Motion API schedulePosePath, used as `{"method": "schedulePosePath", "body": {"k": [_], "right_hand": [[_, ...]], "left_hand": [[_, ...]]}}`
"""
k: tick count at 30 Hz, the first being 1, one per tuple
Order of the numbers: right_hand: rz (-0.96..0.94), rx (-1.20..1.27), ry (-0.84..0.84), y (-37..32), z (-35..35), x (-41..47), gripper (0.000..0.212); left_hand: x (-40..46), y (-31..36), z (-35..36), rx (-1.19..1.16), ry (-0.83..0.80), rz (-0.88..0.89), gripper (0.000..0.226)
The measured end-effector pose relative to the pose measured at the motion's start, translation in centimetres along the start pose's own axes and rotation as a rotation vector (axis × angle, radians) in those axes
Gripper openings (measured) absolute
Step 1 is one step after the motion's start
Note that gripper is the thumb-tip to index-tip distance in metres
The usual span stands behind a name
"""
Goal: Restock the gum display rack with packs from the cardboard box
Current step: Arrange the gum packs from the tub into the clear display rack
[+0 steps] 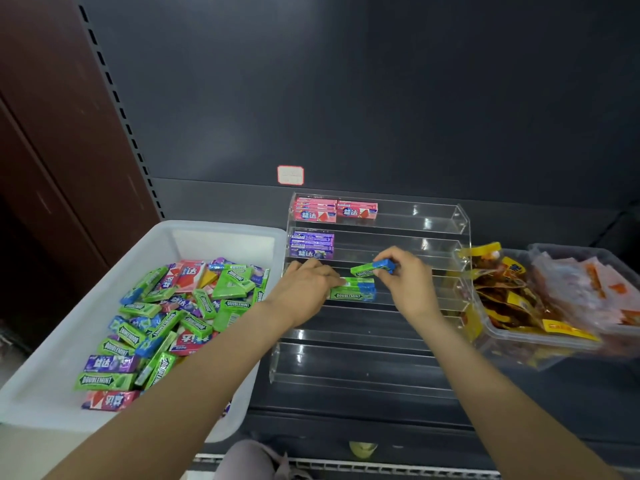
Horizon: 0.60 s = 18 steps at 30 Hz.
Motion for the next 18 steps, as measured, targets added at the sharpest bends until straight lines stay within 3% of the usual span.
{"method": "schedulePosePath", "body": {"k": [4, 9, 14, 18], "right_hand": [[0.0, -0.128, -0.005, -0.3, 0.7, -0.1, 0.01], [-0.044, -0.441, -0.014, -1.2, 1.2, -0.8, 0.026], [-0.058, -0.463, -0.056, -1.0, 2.2, -1.0, 0.036], [-0.088, -0.397, -0.067, -0.8, 2.9, -0.7, 0.031]], "left_hand": [[-0.1, 0.1, 0.0, -0.032, -0.021, -0.005, 0.046], [-0.1, -0.1, 0.1, -0.069, -0.015, -0.012, 0.043], [-0.2, -0.4, 0.1, -0.089, 0.012, -0.034, 0.042], [-0.6, -0.8, 0.1, -0.053, 0.051, -0.058, 0.048]]}}
Point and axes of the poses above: each hand's wrist, its own x-axis towards the middle knuckle, its own z-axis out of the palm, y = z × x, the point moved 10 cm from there along x, towards the middle knuckle
